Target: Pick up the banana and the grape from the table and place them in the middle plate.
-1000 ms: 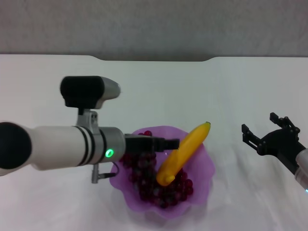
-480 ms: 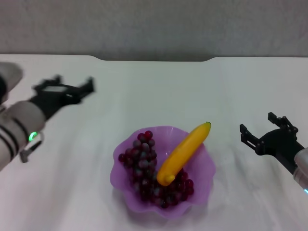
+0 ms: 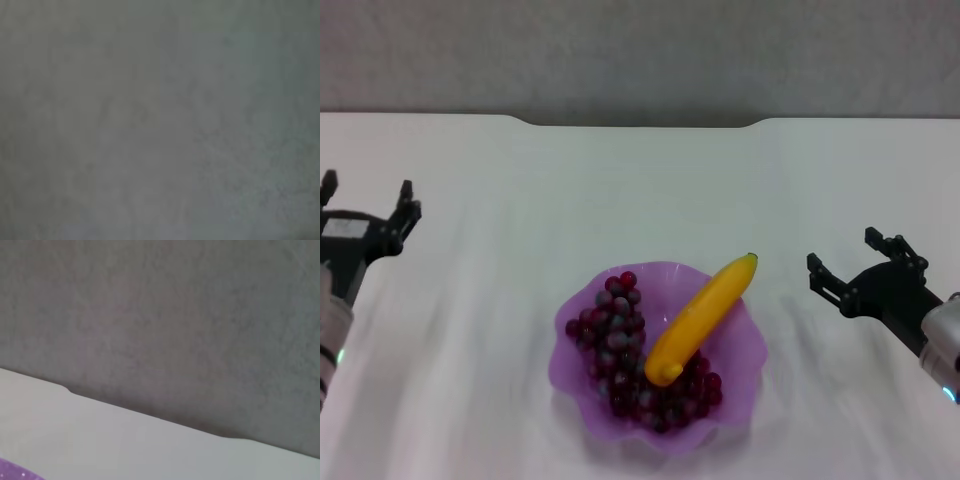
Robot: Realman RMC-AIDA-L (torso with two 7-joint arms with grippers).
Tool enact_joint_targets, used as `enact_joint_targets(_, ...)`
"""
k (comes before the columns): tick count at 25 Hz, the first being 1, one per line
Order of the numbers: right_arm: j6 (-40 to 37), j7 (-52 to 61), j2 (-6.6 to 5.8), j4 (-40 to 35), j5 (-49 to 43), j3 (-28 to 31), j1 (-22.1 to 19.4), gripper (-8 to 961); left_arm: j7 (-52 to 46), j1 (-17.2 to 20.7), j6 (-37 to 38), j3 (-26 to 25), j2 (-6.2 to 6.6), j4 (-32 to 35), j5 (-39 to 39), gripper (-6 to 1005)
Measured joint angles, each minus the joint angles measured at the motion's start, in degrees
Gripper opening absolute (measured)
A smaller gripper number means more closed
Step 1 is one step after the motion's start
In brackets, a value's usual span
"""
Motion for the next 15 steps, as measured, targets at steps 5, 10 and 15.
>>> enact_joint_targets(5,-0.5,-2.8,0.08,0.12,0.37,0.56,-0.1,880,-12.8,-1.07,0.93,0.31,-0.18,7.26,-0.93,894)
enact_joint_targets(10,-0.73,-6.84,0.07,-0.27,0.6,2.99,-0.57,880,-23.06,0.43,0.44,0.37,-0.03,9.89,-1.47,894)
enact_joint_targets(15,-8.5,-11.73,0.25,0.63,1.04,4.61,-4.27,880,-32.32,0.17,-0.16,-0.18,0.23,14.79,-1.9,893)
